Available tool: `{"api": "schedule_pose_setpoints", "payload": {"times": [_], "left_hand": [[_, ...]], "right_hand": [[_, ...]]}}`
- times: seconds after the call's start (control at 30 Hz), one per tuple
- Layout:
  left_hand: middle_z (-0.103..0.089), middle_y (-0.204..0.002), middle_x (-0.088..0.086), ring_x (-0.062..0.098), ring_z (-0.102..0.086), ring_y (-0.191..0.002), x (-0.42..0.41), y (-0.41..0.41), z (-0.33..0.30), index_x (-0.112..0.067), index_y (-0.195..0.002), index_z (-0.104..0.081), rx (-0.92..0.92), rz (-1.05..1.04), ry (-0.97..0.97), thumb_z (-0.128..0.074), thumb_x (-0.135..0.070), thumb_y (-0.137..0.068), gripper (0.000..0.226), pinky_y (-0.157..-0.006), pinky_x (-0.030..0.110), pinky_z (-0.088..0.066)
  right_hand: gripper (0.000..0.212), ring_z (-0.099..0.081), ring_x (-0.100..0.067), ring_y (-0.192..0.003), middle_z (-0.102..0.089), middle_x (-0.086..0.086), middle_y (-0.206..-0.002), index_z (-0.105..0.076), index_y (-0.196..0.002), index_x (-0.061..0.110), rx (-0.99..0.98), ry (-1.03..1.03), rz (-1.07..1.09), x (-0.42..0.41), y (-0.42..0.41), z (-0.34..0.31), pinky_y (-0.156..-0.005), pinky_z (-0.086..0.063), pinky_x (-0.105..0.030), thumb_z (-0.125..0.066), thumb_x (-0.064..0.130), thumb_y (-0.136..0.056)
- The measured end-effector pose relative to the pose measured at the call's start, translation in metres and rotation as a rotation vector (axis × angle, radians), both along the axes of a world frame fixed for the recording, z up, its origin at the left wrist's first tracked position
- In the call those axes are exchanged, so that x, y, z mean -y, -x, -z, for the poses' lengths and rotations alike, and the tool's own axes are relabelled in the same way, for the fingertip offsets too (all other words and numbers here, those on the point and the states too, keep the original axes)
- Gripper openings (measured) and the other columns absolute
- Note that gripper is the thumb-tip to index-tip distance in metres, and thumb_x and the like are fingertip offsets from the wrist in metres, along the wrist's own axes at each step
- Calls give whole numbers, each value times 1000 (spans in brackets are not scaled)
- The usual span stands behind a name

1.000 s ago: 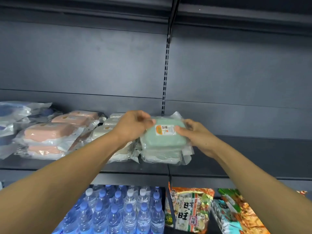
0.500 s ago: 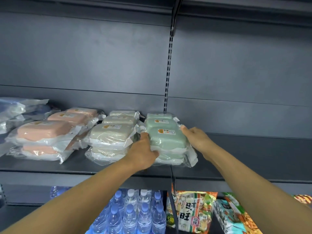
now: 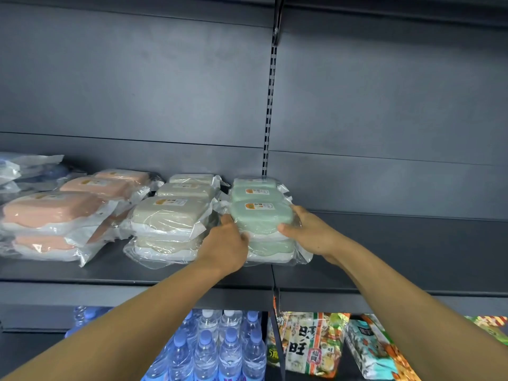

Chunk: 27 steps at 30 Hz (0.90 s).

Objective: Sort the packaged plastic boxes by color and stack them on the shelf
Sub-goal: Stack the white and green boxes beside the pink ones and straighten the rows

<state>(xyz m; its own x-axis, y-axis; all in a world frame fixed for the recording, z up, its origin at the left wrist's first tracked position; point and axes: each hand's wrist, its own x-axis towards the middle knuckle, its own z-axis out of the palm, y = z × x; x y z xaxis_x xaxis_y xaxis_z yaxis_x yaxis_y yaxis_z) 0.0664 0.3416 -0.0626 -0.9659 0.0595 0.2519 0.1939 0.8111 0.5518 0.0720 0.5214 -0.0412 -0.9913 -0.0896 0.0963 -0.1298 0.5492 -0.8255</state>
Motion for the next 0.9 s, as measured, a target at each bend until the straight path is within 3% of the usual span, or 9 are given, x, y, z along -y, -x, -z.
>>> {"api": "schedule_pose_setpoints", "payload": {"times": [0.13, 0.2, 0.37, 0.47, 0.6, 0.77, 0.9], "left_hand": [[-53, -125, 20, 37, -53, -114, -2, 10, -1, -2, -130, -33, 14, -19, 65, -41, -30, -98, 43, -88, 39, -42], [-54, -125, 20, 37, -53, -113, -2, 12, -1, -2, -132, -32, 13, -32, 88, -41, -31, -98, 45, -89, 40, -43], [-43, -136, 22, 38, -54, -115, -5, 10, 2, -1, -140, -22, -40, -65, 127, -40, -31, -99, 54, -88, 42, -44], [-37, -143, 23, 39, -54, -116, -8, 5, 4, 0, -143, -13, -89, -96, 145, -42, -29, -99, 61, -88, 43, -44], [-50, -128, 24, 40, -59, -105, -12, -5, 2, 1, -139, -15, -172, -115, 163, -48, -25, -96, 60, -80, 43, -46], [-37, -141, 16, 37, -51, -115, -12, -52, 1, -11, -144, -11, -179, -175, 279, -56, -24, -92, 69, -76, 44, -46], [-35, -142, 5, 27, -40, -125, -14, -105, 22, -18, -144, -19, -245, -104, 387, -55, -24, -91, 65, -71, 38, -41]], "right_hand": [[85, -49, -11, -103, -48, 8, -122, -6, -150, 29, -68, -198, 30, 0, 1, 7, -79, -39, -18, -63, 18, -89], [83, -50, -15, -99, -50, 0, -126, -4, -151, 28, -117, -290, 64, 2, 3, 11, -74, -41, -20, -58, 15, -90], [79, -50, -22, -111, -46, -7, -135, -4, -150, 27, -136, -351, 72, 0, 10, 15, -88, -44, -30, -57, 19, -91], [82, -35, -28, -129, -31, -9, -145, 0, -150, 27, -138, -474, 94, -2, 8, 13, -104, -37, -41, -57, 28, -91], [89, -12, -28, -138, -13, -7, -150, 2, -151, 20, -279, -589, 123, -6, -12, 1, -112, -26, -43, -59, 40, -89], [76, -15, -25, -137, -20, -5, -151, -18, -149, 14, -585, -635, 122, -20, -62, -2, -112, -25, -39, -61, 33, -89], [64, -27, -22, -131, -33, -4, -145, -34, -143, 12, -635, -639, 60, -28, -105, 35, -110, -28, -33, -63, 27, -87]]}}
